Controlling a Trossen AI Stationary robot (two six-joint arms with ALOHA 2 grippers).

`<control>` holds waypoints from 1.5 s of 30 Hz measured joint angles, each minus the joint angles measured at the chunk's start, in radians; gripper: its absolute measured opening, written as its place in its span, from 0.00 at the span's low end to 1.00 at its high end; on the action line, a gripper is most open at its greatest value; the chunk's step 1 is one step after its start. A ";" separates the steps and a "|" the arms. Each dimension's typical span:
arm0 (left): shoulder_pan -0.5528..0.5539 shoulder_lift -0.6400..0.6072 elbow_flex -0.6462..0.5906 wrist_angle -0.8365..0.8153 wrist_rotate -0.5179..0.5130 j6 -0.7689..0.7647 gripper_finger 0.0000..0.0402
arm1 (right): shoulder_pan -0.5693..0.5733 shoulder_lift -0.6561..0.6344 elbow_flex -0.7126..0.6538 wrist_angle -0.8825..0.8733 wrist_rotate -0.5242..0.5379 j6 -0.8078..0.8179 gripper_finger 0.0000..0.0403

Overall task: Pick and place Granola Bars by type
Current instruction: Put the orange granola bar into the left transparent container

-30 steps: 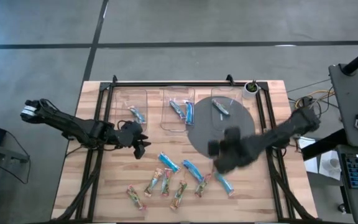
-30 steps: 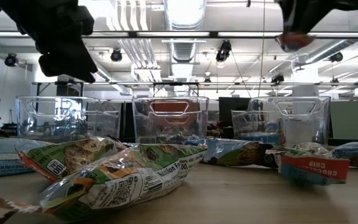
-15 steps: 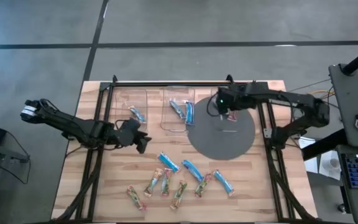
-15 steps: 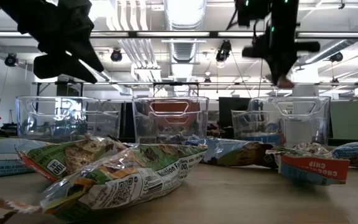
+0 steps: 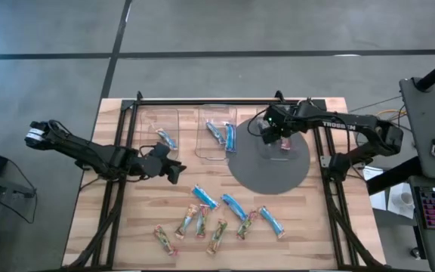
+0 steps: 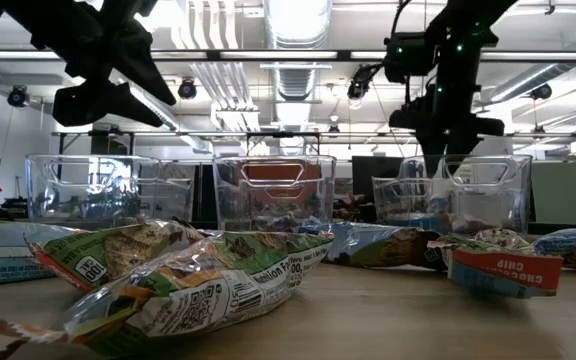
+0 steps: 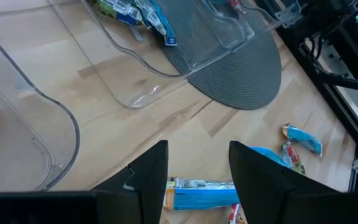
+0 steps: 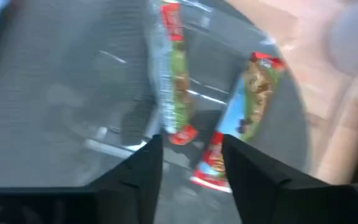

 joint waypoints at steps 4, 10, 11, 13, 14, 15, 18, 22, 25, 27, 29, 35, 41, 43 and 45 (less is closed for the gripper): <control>0.000 0.000 0.000 0.000 0.000 -0.008 0.38 | 0.073 -0.019 0.000 0.009 -0.003 -0.020 0.52; 0.000 0.000 0.000 -0.001 0.000 -0.008 0.38 | 0.278 -0.066 0.045 0.016 -0.004 -0.155 0.58; 0.000 0.000 0.000 0.000 0.000 -0.005 0.38 | 0.315 -0.071 0.054 0.017 -0.004 -0.163 0.58; 0.000 0.000 0.000 -0.001 0.000 -0.001 0.38 | 0.383 -0.073 0.068 0.018 -0.004 -0.165 0.59; 0.000 0.000 0.000 -0.001 0.001 0.000 0.38 | 0.413 -0.071 0.074 0.018 -0.004 -0.163 0.59; 0.000 0.000 0.000 -0.001 0.002 0.000 0.38 | 0.443 -0.066 0.080 0.018 -0.004 -0.157 0.59; 0.000 0.000 0.000 -0.001 0.011 0.001 0.38 | 0.534 -0.046 0.084 0.041 -0.005 -0.157 0.59; 0.000 0.000 0.000 -0.004 0.019 0.008 0.38 | 0.647 -0.008 0.082 0.076 -0.031 -0.230 0.59; 0.000 0.000 0.000 -0.008 0.021 0.008 0.38 | 0.711 0.038 0.081 0.103 -0.029 -0.256 0.59; 0.000 0.000 0.000 -0.013 0.037 0.008 0.38 | 0.736 0.068 0.083 0.131 -0.026 -0.226 0.59; 0.000 0.000 0.000 -0.019 0.055 0.008 0.38 | 0.747 0.101 0.090 0.156 -0.026 -0.139 0.58; -0.001 0.000 0.000 -0.033 0.096 0.008 0.38 | 0.755 0.188 0.134 0.159 -0.103 0.000 0.57; -0.002 0.000 0.000 -0.061 0.119 0.008 0.38 | 0.774 0.252 0.177 0.158 -0.138 -0.017 0.57; -0.002 0.000 0.001 -0.085 0.120 -0.001 0.38 | 0.774 0.262 0.193 0.158 -0.142 -0.003 0.57; -0.002 0.000 0.001 -0.119 0.121 -0.020 0.38 | 0.773 0.268 0.204 0.157 -0.150 0.000 0.57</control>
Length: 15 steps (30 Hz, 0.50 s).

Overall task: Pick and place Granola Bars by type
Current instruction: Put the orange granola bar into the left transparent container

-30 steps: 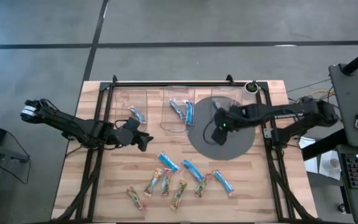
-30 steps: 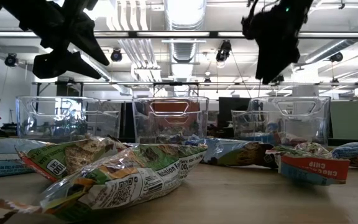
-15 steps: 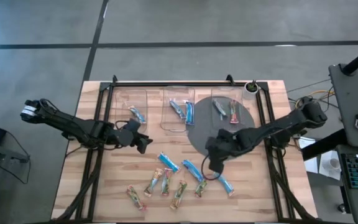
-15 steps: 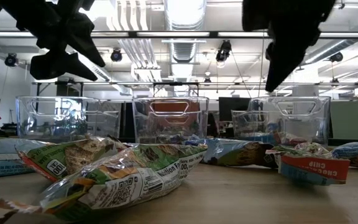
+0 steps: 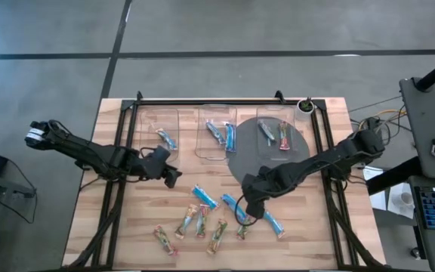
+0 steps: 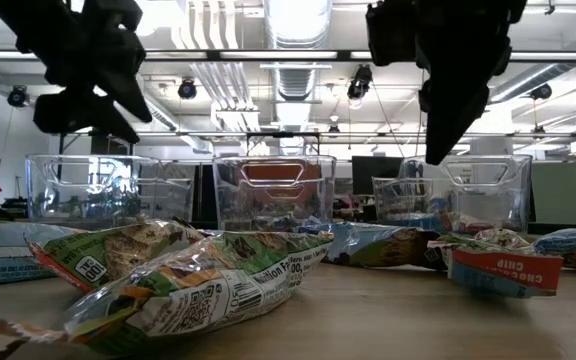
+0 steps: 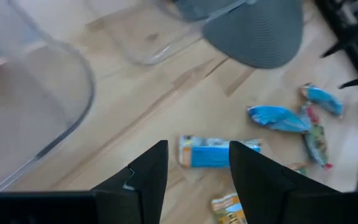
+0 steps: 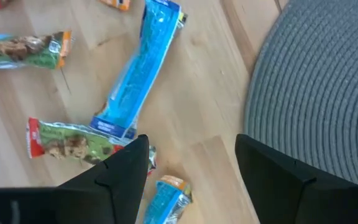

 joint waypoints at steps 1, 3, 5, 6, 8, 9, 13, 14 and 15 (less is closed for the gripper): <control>0.000 0.000 0.000 -0.009 0.000 -0.008 0.38 | 0.000 0.002 0.006 -0.003 -0.001 0.000 0.57; -0.005 -0.006 0.000 -0.022 0.004 -0.014 0.38 | 0.000 0.001 0.011 -0.014 -0.002 0.000 0.57; -0.012 -0.016 0.000 -0.019 0.027 -0.010 0.38 | 0.000 -0.002 0.010 -0.024 -0.002 0.001 0.57; -0.015 -0.020 0.002 -0.021 0.048 -0.004 0.38 | 0.000 -0.002 0.010 -0.025 -0.002 0.001 0.57; -0.025 -0.023 0.011 -0.020 0.109 0.025 0.38 | 0.000 -0.002 0.009 -0.039 -0.002 0.001 0.57; -0.033 -0.024 0.017 -0.020 0.143 0.043 0.38 | 0.000 -0.002 0.008 -0.044 -0.002 0.001 0.57; -0.123 -0.022 0.038 -0.020 0.262 0.139 0.38 | 0.000 0.000 0.000 -0.044 -0.002 -0.010 0.57; -0.160 -0.020 0.041 -0.022 0.272 0.155 0.38 | 0.000 0.000 -0.002 -0.044 -0.002 -0.019 0.57; -0.204 -0.018 0.041 -0.024 0.281 0.176 0.38 | 0.000 0.000 -0.003 -0.044 -0.001 -0.030 0.57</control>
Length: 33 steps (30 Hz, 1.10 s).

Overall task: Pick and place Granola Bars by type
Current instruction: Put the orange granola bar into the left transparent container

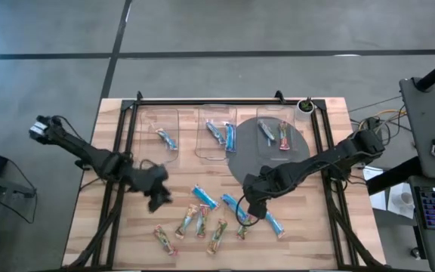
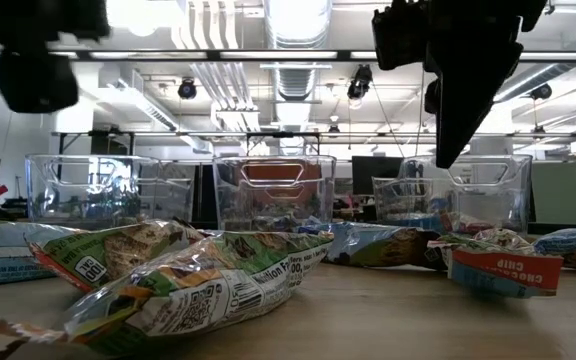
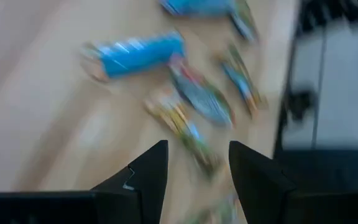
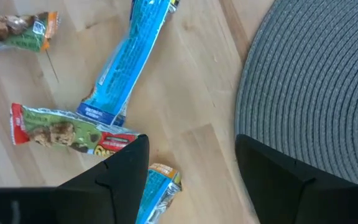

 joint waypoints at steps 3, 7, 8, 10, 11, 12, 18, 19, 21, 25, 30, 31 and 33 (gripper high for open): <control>-0.150 0.012 -0.006 -0.004 0.006 0.081 0.38 | 0.000 0.000 -0.006 -0.001 0.001 -0.030 0.57; -0.316 0.055 -0.009 -0.019 -0.051 0.113 0.38 | 0.000 0.000 -0.016 -0.001 0.001 -0.037 0.57; -0.339 0.067 -0.009 -0.011 -0.077 0.104 0.38 | 0.000 0.000 -0.019 -0.001 0.001 -0.038 0.57; -0.365 0.093 -0.009 0.011 -0.105 0.094 0.38 | 0.000 0.000 -0.022 -0.002 0.001 -0.044 0.57; -0.368 0.106 -0.009 0.018 -0.110 0.090 0.38 | 0.000 0.000 -0.023 -0.001 0.001 -0.048 0.57; -0.369 0.118 -0.009 0.021 -0.112 0.087 0.38 | 0.000 0.000 -0.024 -0.001 0.001 -0.052 0.57; -0.359 0.169 -0.001 0.019 -0.146 -0.007 0.38 | -0.001 0.000 -0.025 -0.001 0.001 -0.055 0.57; -0.355 0.171 0.005 0.021 -0.148 -0.037 0.38 | -0.001 0.000 -0.025 -0.001 0.001 -0.056 0.57; -0.342 0.171 0.012 0.024 -0.149 -0.091 0.38 | -0.002 0.000 -0.025 0.000 0.001 -0.056 0.57; -0.297 0.163 0.010 0.021 -0.147 -0.196 0.38 | -0.003 0.000 -0.025 0.001 0.021 -0.067 0.57; -0.210 0.163 0.007 0.018 -0.089 -0.333 0.38 | -0.013 0.000 -0.025 0.002 0.032 -0.076 0.57; -0.198 0.161 0.007 0.018 -0.082 -0.333 0.38 | -0.015 0.000 -0.025 0.003 0.032 -0.076 0.57; -0.192 0.152 0.011 0.018 -0.076 -0.304 0.38 | -0.017 0.000 -0.025 0.003 0.032 -0.076 0.57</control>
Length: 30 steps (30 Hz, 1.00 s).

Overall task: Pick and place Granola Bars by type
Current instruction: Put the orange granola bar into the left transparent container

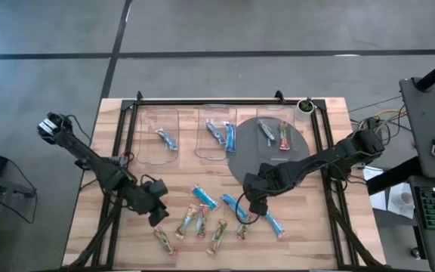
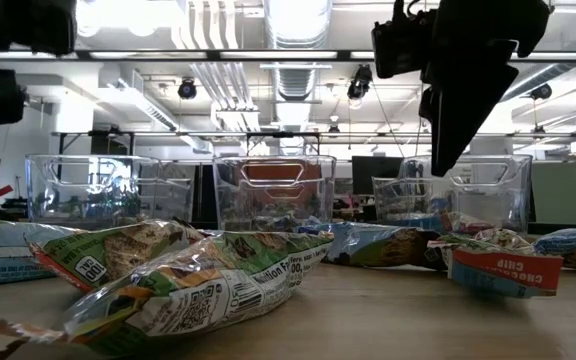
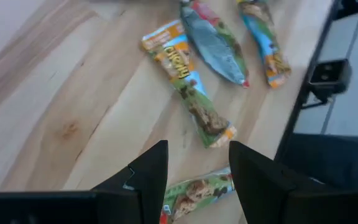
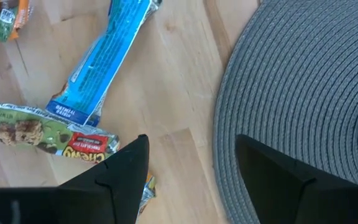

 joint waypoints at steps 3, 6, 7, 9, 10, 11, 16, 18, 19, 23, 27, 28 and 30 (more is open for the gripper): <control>-0.013 -0.015 0.019 0.004 0.007 0.081 0.38 | 0.001 0.000 0.000 0.000 0.000 0.000 0.57; -0.047 -0.025 0.034 -0.025 0.007 0.162 0.38 | 0.002 0.000 0.000 -0.001 0.000 0.001 0.57; -0.057 -0.026 0.036 -0.041 0.007 0.175 0.38 | 0.002 0.000 0.000 -0.002 0.000 0.002 0.57; -0.068 -0.026 0.033 -0.083 0.010 0.154 0.38 | 0.001 0.000 0.000 -0.002 0.000 0.002 0.57; -0.071 -0.026 0.030 -0.108 0.013 0.120 0.38 | 0.002 0.000 0.000 -0.002 0.000 0.002 0.57; -0.071 -0.026 0.029 -0.137 0.022 0.077 0.38 | 0.002 0.000 0.000 -0.002 0.000 0.004 0.57; -0.071 -0.035 0.028 -0.203 0.029 -0.055 0.38 | 0.001 -0.001 0.000 -0.001 0.001 0.005 0.57; -0.071 -0.043 0.028 -0.198 0.017 -0.064 0.38 | 0.001 -0.002 0.000 -0.001 0.009 0.004 0.57; -0.071 -0.047 0.028 -0.199 -0.003 -0.063 0.38 | 0.001 -0.002 0.000 -0.001 0.018 0.002 0.57; -0.072 -0.062 0.031 -0.200 -0.129 -0.007 0.38 | -0.002 -0.002 0.000 0.000 0.022 0.002 0.57; -0.059 -0.068 0.030 -0.199 -0.138 -0.015 0.38 | -0.005 -0.002 0.000 0.000 0.022 0.003 0.57; -0.053 -0.067 0.029 -0.200 -0.133 -0.015 0.38 | -0.005 -0.002 0.000 0.000 0.022 0.006 0.57; -0.044 -0.067 0.029 -0.199 -0.129 -0.015 0.38 | -0.005 -0.002 0.000 0.000 0.020 0.033 0.57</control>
